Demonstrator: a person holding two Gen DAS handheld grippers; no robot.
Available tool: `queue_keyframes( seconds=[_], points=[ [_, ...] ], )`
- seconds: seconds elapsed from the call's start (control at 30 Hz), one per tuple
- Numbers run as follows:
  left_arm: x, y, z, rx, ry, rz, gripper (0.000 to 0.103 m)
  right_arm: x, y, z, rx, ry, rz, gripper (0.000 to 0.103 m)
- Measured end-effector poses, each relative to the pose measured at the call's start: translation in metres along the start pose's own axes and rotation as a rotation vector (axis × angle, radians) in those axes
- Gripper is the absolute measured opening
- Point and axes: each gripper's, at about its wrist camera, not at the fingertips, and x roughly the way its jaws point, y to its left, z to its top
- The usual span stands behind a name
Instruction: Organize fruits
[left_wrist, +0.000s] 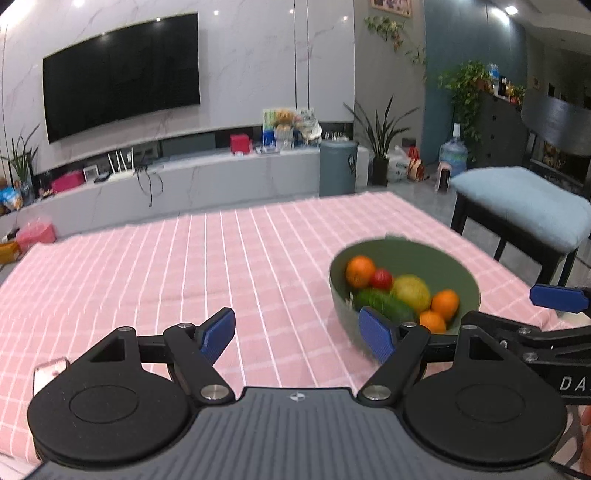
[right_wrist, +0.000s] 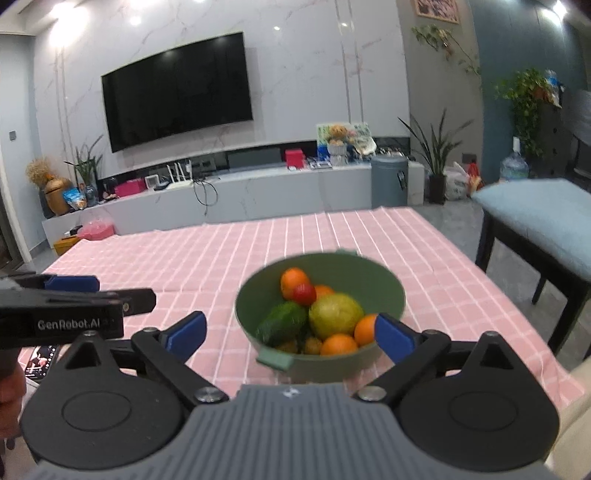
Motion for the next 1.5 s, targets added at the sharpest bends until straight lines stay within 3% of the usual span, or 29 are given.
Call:
queue_keyframes(
  seconds=[0.4, 1.5],
  points=[
    [0.014, 0.0, -0.025, -0.02, 0.08, 0.02, 0.089, 0.002, -0.007, -0.018, 0.052, -0.018, -0.002, 0.098],
    [0.005, 0.0, -0.022, -0.018, 0.075, 0.015, 0.089, -0.002, 0.0, -0.021, 0.018, -0.037, -0.013, 0.098]
  ],
)
